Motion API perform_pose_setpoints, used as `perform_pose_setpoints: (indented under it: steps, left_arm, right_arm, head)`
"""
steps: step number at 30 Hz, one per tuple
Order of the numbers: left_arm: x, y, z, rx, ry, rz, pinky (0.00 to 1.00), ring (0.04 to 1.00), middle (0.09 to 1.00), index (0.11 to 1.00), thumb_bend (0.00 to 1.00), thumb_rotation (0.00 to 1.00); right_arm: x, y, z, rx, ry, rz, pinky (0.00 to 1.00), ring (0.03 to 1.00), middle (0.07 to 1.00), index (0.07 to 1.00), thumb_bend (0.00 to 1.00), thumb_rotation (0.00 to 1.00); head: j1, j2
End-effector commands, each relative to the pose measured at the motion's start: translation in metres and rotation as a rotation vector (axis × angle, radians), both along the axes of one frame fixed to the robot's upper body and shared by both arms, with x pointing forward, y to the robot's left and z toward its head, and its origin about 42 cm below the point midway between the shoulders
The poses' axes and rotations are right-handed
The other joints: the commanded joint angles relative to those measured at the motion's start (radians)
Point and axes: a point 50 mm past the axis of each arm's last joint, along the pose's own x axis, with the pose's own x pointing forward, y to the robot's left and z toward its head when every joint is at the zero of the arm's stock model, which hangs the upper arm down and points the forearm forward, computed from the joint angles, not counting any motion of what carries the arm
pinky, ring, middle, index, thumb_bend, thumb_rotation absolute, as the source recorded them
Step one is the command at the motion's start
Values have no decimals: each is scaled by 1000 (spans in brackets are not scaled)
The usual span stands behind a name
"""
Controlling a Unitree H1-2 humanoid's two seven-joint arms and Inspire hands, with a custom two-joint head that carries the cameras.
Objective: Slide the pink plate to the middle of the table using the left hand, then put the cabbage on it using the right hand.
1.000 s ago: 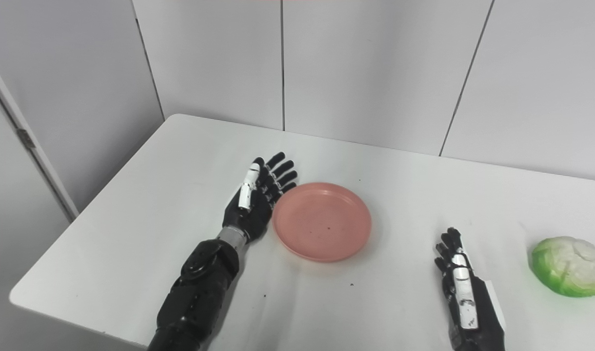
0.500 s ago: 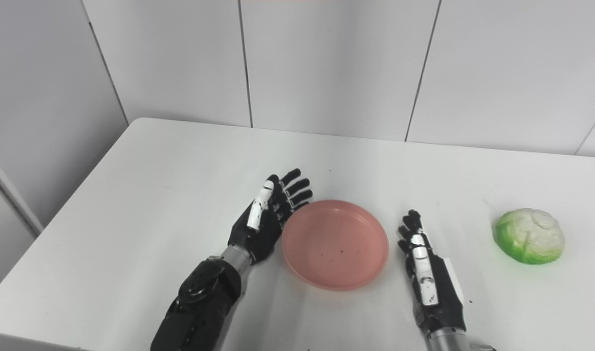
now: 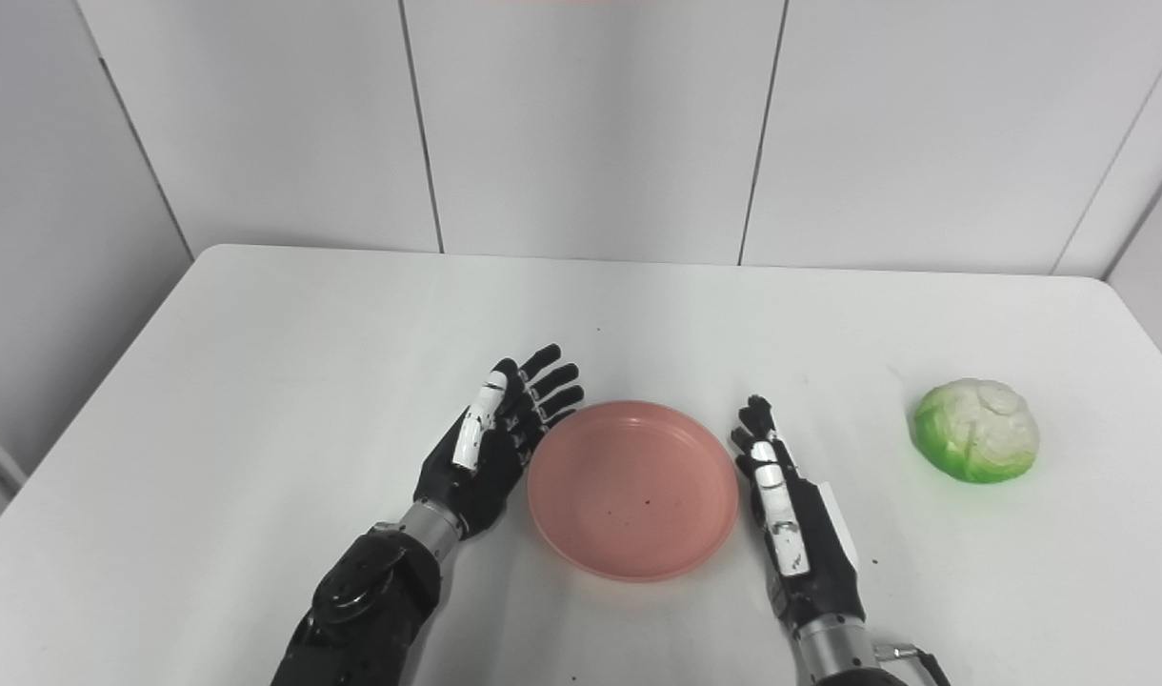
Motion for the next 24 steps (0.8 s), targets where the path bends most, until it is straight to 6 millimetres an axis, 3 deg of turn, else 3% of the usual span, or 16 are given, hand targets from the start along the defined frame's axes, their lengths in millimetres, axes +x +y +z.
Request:
perform_pose_setpoints:
  steps: [1,6,12,17,24]
  left_arm:
    - [-1,4,0,2,-5,6,916,895,898,897,371,1000]
    - [-3,10,1,-5,-12,14,900,888,892,891,372,1000]
    - [-2,17,2,-12,-17,12,910,893,894,896,378,1000]
    - [0,25,-4,-11,-11,8,905,893,897,895,382,1000]
    - [0,28,-11,-12,-3,2,893,885,890,888,386,1000]
  right_arm:
    - [6,5,21,12,-82,-8,973,960,977,981,354,1000]
    - [8,3,27,-3,-99,-45,968,951,968,978,359,995]
    - [18,-18,44,-36,-129,-118,983,956,971,983,348,942]
    - [22,-25,66,-98,-164,-154,984,948,966,984,501,846]
    - [24,-32,96,-254,-261,-202,891,915,947,955,617,837]
  head:
    - [-15,2]
    - [-68,10]
    - [-151,11]
    - [-238,3]
    - [-274,-2]
